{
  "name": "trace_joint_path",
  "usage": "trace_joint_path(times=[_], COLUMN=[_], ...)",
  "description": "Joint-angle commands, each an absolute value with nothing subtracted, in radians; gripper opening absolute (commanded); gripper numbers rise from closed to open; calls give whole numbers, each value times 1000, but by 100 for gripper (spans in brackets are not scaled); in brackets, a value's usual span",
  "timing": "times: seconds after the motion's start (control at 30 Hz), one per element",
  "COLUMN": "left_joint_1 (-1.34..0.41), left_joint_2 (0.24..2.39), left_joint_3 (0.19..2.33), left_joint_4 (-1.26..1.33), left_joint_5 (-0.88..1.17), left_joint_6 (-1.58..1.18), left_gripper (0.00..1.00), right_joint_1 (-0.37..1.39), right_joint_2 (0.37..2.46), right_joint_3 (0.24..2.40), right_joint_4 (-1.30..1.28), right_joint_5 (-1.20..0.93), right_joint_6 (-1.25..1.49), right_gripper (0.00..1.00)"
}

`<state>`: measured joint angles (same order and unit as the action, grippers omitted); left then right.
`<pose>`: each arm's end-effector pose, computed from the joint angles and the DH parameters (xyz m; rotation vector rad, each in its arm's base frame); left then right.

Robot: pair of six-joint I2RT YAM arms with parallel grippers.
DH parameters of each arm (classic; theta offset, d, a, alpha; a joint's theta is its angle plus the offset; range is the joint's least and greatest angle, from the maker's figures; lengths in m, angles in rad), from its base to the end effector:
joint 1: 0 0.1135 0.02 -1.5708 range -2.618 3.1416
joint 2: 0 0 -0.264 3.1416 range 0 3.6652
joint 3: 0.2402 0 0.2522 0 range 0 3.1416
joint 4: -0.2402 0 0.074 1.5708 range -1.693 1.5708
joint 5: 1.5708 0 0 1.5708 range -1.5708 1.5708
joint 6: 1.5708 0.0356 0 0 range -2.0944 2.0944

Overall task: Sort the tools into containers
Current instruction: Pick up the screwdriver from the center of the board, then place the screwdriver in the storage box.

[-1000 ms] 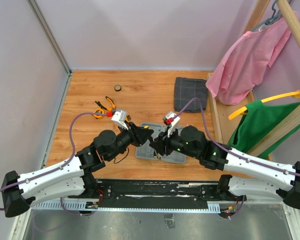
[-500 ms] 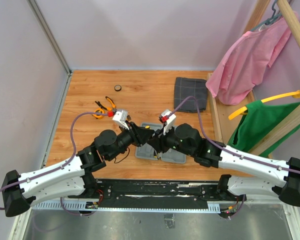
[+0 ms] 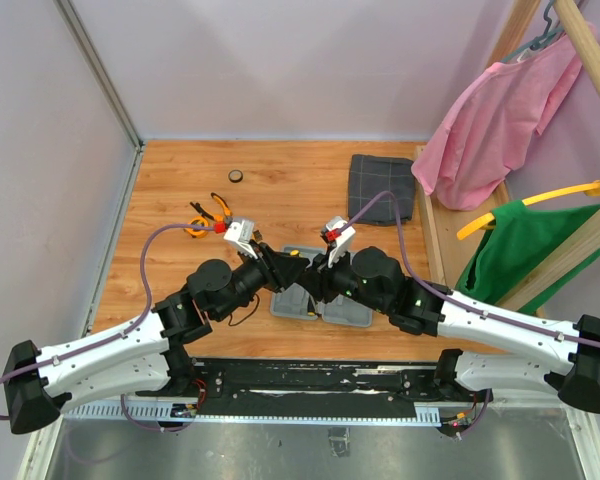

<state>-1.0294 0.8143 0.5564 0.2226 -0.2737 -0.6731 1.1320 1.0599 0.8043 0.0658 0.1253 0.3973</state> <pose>0.1109 -0.1657 0.2972 0.0790 1.7167 -1.0822 0.1104 0.2248 0.3193 -0.5803 1.7773 0.9834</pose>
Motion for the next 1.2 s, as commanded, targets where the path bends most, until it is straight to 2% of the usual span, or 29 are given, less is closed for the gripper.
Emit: trace_joint_path(times=[0.0,0.07,0.13,0.2,0.33,0.53,0.7,0.9,1.17], left_joint_1=[-1035,-1035,-1034,-1033,-1006,-825,-722,-713,-713], left_joint_2=[798,795,792,793,792,781,746,663,624], left_joint_3=[586,600,614,634,662,670,671,604,575], left_joint_4=[198,170,139,108,51,-57,-161,-214,-279], left_joint_5=[-276,-292,-307,-325,-337,-245,-248,-256,-268], left_joint_6=[-643,-630,-614,-597,-577,-588,-586,-616,-634], left_gripper=[11,21,36,45,54,59,60,60,61], right_joint_1=[1121,1121,1121,1121,1121,1107,1035,942,927], right_joint_2=[1046,1042,1037,1036,1039,1038,1093,1201,1377], right_joint_3=[795,791,786,780,773,750,770,802,860], right_joint_4=[130,130,125,113,44,-11,-87,-79,-35], right_joint_5=[125,118,128,151,238,353,409,378,400], right_joint_6=[418,422,437,450,490,584,752,862,918], right_gripper=[1,1,1,1,1,0,1,1,1])
